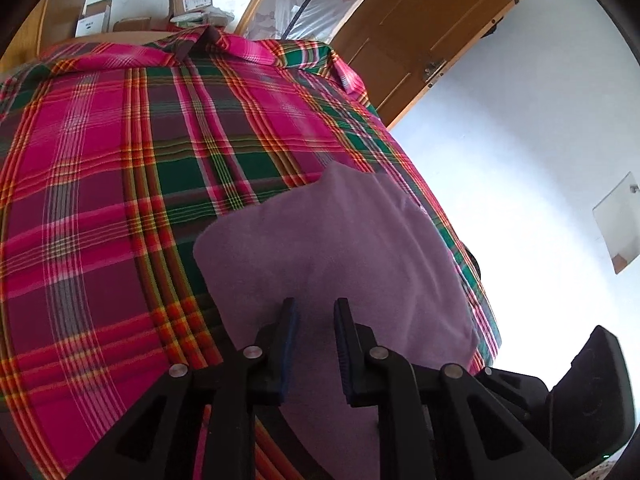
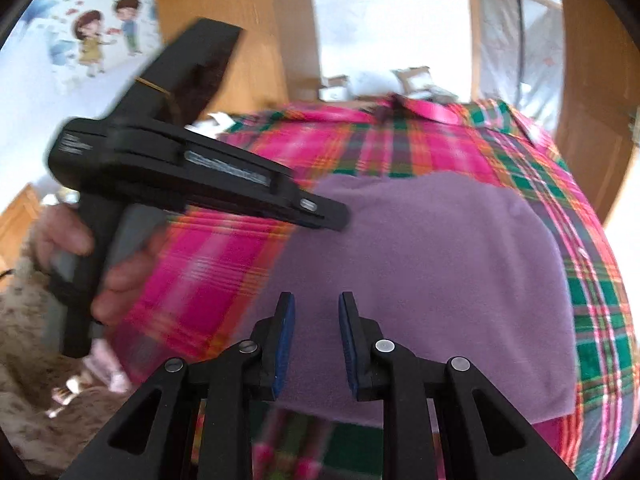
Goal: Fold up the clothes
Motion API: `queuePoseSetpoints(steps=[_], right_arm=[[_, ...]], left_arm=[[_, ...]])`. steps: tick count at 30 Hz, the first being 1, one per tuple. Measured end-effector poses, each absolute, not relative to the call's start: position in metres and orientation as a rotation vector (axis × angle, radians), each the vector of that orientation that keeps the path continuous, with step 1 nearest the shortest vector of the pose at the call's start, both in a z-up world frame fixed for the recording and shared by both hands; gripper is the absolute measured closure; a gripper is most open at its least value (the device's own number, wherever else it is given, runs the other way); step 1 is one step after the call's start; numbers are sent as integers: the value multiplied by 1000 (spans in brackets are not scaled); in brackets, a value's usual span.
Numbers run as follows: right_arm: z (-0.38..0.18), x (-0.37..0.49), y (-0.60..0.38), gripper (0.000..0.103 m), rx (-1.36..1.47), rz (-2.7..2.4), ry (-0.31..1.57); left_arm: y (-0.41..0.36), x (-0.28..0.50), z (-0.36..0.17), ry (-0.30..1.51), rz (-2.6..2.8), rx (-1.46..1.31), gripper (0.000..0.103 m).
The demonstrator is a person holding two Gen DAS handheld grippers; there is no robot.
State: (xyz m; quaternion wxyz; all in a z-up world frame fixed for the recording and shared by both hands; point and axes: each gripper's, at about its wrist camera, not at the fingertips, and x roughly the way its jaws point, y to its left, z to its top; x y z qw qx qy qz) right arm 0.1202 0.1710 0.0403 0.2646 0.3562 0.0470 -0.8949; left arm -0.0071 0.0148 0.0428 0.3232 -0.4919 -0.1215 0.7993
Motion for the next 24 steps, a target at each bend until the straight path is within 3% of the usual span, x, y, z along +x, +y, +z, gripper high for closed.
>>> queuePoseSetpoints(steps=[13, 24], right_arm=[[22, 128, 151, 79, 983, -2410, 248], [29, 133, 157, 80, 967, -2400, 243]], left_arm=[[14, 14, 31, -292, 2093, -1300, 85], [13, 9, 33, -337, 2092, -1312, 85]])
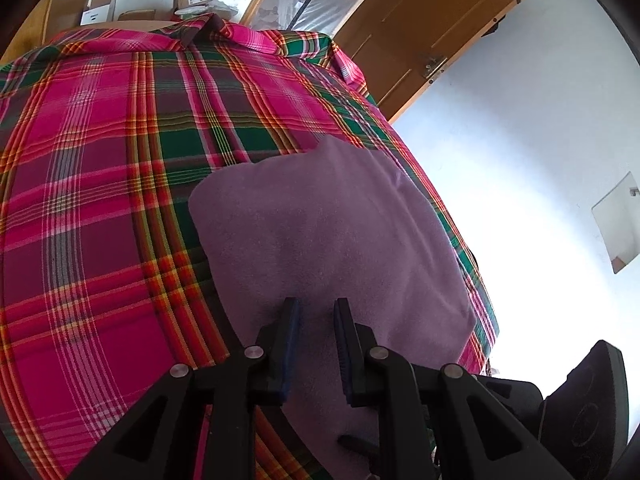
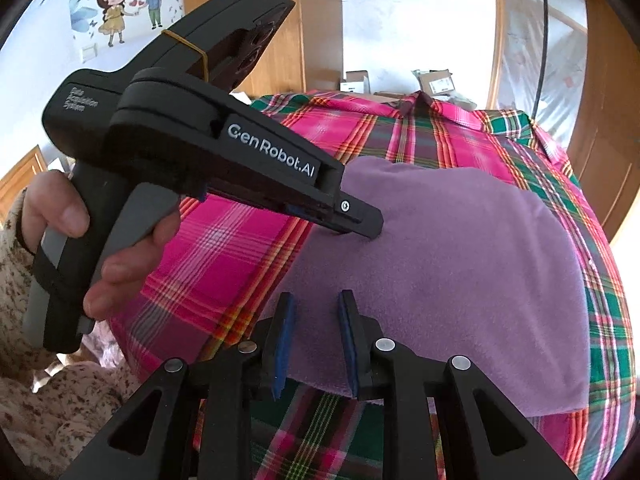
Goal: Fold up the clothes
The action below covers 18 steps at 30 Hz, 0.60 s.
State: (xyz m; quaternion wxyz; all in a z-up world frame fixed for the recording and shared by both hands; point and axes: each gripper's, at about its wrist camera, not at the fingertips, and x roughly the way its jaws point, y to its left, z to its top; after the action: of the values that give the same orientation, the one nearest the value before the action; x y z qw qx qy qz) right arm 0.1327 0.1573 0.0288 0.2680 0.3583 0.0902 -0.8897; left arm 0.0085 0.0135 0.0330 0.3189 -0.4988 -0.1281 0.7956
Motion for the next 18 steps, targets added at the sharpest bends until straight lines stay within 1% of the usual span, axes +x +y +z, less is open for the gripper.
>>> queuePoseSetpoints(steps=[7, 13, 18], right_arm=[[56, 113, 205, 80, 915, -2539, 167], [56, 67, 240, 80, 995, -2629, 113], [52, 35, 244, 80, 1031, -2626, 126]], left_arm=[[19, -4, 39, -321, 2115, -1295, 85], [26, -17, 38, -305, 2121, -1300, 85], [35, -34, 35, -300, 2121, -1322, 85]])
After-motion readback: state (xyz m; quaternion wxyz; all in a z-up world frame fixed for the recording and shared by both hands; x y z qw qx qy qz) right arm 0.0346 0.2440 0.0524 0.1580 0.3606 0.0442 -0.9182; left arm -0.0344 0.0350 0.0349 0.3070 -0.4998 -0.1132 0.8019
